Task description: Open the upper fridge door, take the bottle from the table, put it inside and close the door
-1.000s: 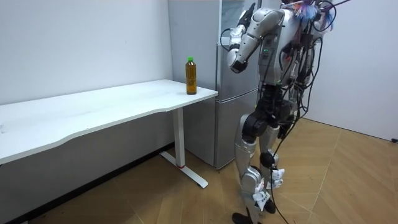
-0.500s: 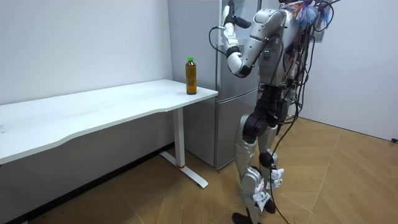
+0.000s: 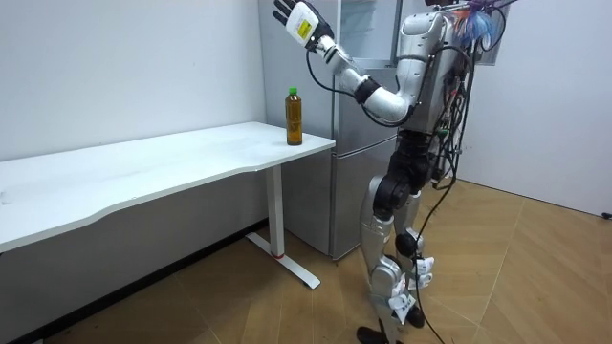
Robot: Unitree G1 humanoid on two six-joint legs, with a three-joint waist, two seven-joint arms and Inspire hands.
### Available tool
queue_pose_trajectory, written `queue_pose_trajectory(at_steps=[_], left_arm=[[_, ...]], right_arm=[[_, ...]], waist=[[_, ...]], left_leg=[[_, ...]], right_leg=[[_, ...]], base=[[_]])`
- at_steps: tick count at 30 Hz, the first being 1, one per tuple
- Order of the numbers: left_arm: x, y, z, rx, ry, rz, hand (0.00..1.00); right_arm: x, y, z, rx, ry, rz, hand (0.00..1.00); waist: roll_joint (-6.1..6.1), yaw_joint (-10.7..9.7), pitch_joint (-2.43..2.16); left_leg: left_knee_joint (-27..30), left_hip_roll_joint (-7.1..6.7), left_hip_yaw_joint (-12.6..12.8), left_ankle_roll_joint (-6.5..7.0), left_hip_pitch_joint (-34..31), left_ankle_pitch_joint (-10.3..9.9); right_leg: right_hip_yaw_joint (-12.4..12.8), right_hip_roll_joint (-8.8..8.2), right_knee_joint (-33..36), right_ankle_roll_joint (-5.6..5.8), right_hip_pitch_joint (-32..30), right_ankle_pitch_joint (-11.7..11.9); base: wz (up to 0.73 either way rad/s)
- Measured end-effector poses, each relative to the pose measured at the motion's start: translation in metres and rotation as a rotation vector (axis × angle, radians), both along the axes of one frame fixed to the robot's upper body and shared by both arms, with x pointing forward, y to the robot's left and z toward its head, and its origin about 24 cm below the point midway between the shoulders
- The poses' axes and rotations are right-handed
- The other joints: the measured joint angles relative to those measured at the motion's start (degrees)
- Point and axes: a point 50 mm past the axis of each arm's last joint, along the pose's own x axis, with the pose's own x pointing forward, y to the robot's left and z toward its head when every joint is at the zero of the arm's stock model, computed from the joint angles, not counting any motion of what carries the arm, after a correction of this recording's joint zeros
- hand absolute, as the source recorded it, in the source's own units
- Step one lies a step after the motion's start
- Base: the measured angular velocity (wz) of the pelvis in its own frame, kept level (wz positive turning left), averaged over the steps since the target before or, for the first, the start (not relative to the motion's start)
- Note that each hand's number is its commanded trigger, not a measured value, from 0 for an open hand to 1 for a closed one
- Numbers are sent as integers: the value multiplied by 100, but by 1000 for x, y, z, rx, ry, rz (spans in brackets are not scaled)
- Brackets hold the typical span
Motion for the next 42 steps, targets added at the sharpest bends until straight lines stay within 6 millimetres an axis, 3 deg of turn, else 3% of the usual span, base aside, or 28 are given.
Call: queue_pose_trajectory(at_steps=[5, 9, 18, 24, 26, 30, 32, 38, 42], left_arm=[[-14, 27, -24, -54, 103, 172, 0], [-15, 39, -40, -81, 182, 239, 0], [-34, 69, -87, -163, 398, 431, 0], [-41, 83, -130, -259, 571, 495, 0], [-52, 90, -161, -295, 703, 542, 0], [-68, 85, -207, -342, 903, 571, 0], [-83, 78, -241, -372, 1065, 578, 0], [-117, 65, -293, -433, 1328, 612, 0], [-135, 51, -313, -365, 1483, 568, 0]], right_arm=[[-5, 0, 0, -1, -10, -39, 0], [-8, -1, 1, -1, -9, -46, 0], [-13, -4, 3, -6, -18, -71, 0], [-16, -4, 3, -9, -4, -69, 0], [-15, -5, 3, -11, -3, -61, 0], [-14, -5, 4, 1, -15, -52, 0], [-10, -5, 4, 2, -29, -41, 0], [-9, -2, 3, 25, -30, -6, 0], [-8, 1, 3, 29, -37, -9, 0]], waist=[[2, 102, -9], [15, 215, -12], [-25, 240, -18], [-36, 367, -32], [-24, 349, -30], [-48, 331, -4], [-71, 335, -19], [-159, 295, -21], [-184, 293, -15]], left_leg=[[19, -66, -132, 0, 16, 0], [25, -84, -215, 1, -9, -1], [38, -153, -354, 2, 16, -1], [70, -162, -343, 3, 22, -1], [91, -163, -339, 3, 26, -2], [123, -161, -277, 15, 17, -9], [124, -155, -192, 18, 14, -10], [120, -130, -148, 100, 22, -60], [123, -117, -19, 112, 107, -71]], right_leg=[[6, -24, -3, 35, 96, -46], [1, -31, -8, 38, 101, -53], [-54, -85, 5, 76, 176, -108], [-16, -97, 16, 76, 185, -110], [12, -98, 44, 77, 182, -111], [48, -94, 40, 77, 186, -111], [129, -100, 31, 77, 164, -117], [236, -70, 101, 71, 135, -128], [272, -73, 93, 72, 203, -126]], base=[[15], [12], [8], [-1], [-5], [1], [-6], [-3], [-6]])
